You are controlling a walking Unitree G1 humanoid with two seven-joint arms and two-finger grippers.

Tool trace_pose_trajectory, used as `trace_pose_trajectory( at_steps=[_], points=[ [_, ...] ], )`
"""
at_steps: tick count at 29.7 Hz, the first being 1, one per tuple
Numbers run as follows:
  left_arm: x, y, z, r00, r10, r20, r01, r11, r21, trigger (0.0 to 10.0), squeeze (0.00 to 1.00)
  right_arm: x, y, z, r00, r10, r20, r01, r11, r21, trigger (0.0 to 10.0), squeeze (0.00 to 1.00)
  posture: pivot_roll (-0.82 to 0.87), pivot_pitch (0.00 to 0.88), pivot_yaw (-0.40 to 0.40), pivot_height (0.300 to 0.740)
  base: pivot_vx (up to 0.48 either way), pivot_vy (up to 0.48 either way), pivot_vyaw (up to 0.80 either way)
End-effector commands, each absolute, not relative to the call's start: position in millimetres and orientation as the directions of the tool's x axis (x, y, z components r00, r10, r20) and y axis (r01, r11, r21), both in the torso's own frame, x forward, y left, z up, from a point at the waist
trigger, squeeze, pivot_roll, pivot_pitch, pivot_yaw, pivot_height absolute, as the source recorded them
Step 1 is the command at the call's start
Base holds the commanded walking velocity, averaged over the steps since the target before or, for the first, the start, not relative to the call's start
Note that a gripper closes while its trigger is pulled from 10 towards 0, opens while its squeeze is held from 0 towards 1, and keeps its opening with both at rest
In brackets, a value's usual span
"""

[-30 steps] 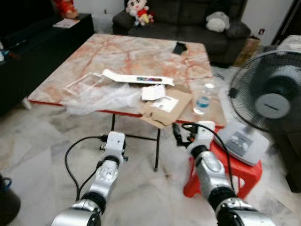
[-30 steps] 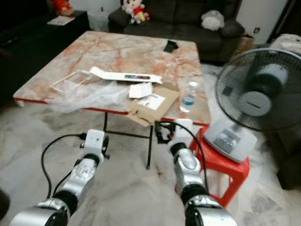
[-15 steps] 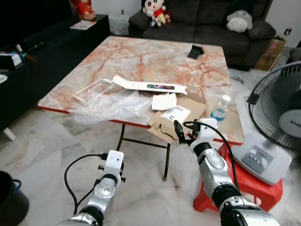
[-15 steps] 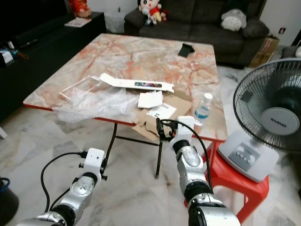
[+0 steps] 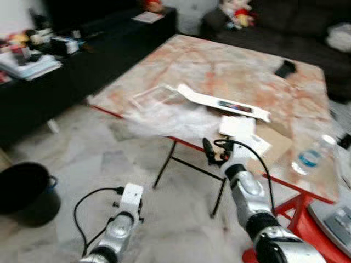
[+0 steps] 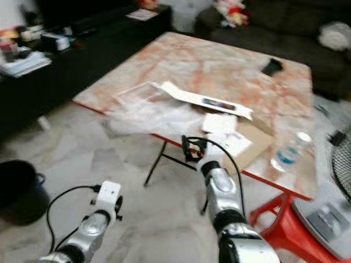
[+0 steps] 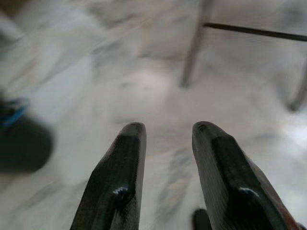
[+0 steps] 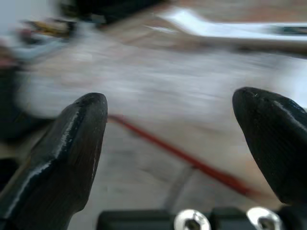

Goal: Picking trash to rubbish bin

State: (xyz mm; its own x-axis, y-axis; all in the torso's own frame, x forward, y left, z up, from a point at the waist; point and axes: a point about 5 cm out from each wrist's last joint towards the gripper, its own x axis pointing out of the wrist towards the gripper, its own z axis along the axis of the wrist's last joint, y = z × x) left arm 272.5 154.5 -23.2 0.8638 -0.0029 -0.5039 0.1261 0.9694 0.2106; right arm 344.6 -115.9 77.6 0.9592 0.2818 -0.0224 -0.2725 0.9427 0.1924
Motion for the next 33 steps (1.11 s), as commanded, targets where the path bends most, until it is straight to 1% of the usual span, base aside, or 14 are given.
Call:
trace_pose_trajectory(
  at_steps=[1, 5, 33],
  points=[
    [270.3, 149.3, -25.6, 0.856, -0.012, -0.517, 0.125, 0.975, 0.184, 10.0, 0.00, 344.6, -124.4, 76.9, 0.965, 0.262, -0.028, -0.253, 0.950, 0.185, 10.0, 0.00, -0.06, 0.027, -0.045, 0.740, 0.000, 0.000, 0.00],
    [270.3, 149.4, -25.6, 0.856, -0.013, -0.517, 0.124, 0.976, 0.180, 10.0, 0.00, 344.8, -124.1, 76.8, 0.965, 0.262, -0.031, -0.251, 0.949, 0.190, 10.0, 0.00, -0.06, 0.027, -0.045, 0.740, 0.000, 0.000, 0.00],
    [269.8, 148.5, -26.1, 0.855, -0.008, -0.519, 0.120, 0.976, 0.181, 10.0, 0.00, 345.7, -123.9, 77.5, 0.966, 0.257, -0.032, -0.245, 0.947, 0.209, 10.0, 0.00, -0.06, 0.030, -0.049, 0.740, 0.269, 0.000, 0.00]
  ],
)
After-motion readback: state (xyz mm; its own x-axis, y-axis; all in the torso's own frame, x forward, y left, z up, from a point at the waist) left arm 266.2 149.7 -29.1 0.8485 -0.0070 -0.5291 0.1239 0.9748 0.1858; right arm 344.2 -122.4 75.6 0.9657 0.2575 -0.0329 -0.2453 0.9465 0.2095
